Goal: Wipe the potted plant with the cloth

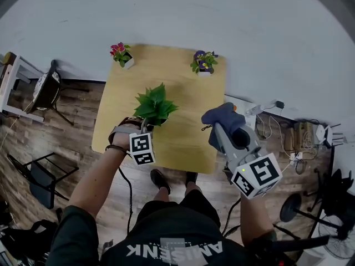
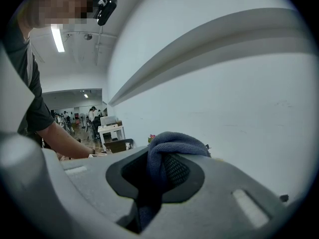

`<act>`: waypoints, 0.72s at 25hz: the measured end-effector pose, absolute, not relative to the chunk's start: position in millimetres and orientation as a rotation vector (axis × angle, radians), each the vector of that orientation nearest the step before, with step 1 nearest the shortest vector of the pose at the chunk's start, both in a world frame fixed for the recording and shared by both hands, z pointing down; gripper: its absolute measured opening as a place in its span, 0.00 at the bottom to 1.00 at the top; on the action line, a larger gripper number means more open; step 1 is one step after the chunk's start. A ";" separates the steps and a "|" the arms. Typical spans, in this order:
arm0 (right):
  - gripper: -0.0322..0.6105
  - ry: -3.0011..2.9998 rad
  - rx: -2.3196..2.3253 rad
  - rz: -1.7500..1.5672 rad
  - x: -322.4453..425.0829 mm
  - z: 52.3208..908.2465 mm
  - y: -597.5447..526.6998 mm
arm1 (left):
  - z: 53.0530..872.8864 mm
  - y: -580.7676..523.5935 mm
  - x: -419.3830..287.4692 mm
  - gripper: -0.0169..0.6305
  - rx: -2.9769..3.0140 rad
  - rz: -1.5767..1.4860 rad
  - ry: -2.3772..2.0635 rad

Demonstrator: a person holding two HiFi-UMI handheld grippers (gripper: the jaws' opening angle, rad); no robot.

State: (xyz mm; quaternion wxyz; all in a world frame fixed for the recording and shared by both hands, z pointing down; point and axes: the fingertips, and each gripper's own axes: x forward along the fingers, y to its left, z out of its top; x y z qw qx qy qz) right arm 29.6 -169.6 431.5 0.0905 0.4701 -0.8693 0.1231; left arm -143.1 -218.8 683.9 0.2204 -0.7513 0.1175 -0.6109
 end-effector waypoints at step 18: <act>0.13 -2.588 1.363 0.423 37.8 450.0 -160.2 | 687.9 -212.0 -138.8 0.05 -2.109 -1.812 0.199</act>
